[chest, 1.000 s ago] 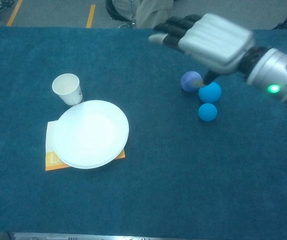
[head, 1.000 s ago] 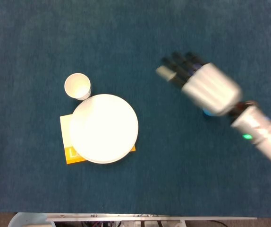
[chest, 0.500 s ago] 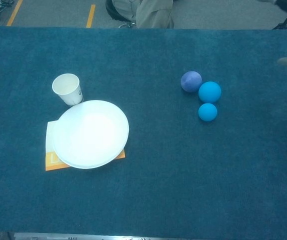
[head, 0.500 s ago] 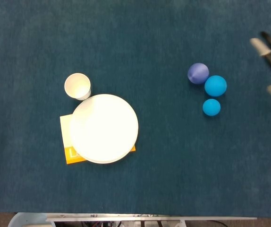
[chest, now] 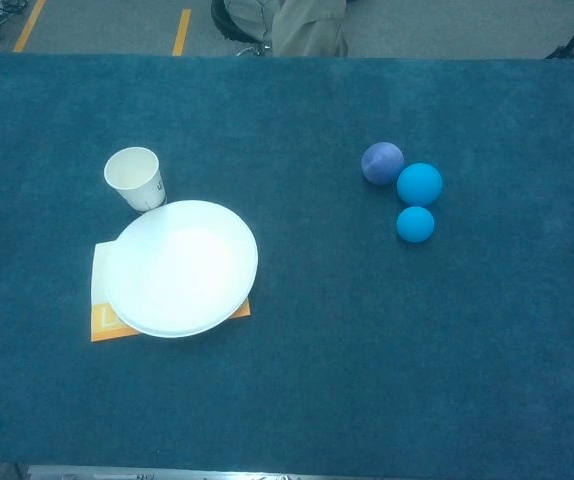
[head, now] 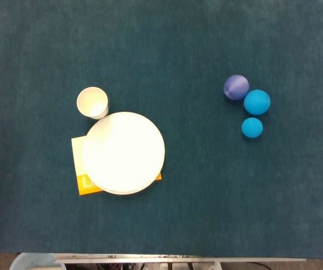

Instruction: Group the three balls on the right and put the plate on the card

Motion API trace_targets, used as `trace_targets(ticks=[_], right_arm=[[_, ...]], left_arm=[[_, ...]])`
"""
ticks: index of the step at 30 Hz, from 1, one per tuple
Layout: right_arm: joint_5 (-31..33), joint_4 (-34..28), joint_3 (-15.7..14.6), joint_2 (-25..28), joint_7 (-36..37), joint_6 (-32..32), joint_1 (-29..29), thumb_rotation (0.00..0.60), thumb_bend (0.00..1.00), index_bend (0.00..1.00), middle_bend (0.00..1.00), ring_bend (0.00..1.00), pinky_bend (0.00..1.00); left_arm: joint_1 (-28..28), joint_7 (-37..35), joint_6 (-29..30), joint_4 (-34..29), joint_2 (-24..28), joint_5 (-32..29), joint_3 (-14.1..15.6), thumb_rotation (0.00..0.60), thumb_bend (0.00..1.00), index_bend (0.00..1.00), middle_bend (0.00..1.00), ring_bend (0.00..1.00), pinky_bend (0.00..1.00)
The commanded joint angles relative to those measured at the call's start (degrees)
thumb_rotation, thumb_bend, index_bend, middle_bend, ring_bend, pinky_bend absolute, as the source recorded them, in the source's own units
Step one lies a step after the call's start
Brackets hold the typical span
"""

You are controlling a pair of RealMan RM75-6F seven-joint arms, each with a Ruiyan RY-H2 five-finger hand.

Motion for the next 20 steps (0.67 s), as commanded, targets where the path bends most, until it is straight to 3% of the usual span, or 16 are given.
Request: trace_targets(ticks=[1,9,20], right_arm=[[-0.37,2.70,-0.18,-0.53,0.95,2.77,-3.04,0.600,0.18,0.00,0.16,0.06,0.19],[0.63,6.34,1.02,0.13,8.40,3.68,-6.58,0.600,0.18,0.00,0.16,0.06,0.19],[-0.98,7.49,3.20,0.03,10.34,4.73,-8.45,0.600,0.18,0.00,0.16,0.06,0.19]], left_arm=[[0.84,4.03,1.12,-0.76,-1.38,-1.02,-0.17,0.600,0.44,0.36,0.31,0.27,0.19],[1.88,5.20,2.16,-2.99,-1.24,-1.71,0.08,0.600,0.44,0.36,0.31,0.27,0.19],[2.44,4.71,3.03,-4.14,-0.27,-0.88,0.37,0.600,0.44,0.36,0.31,0.27,0.19]])
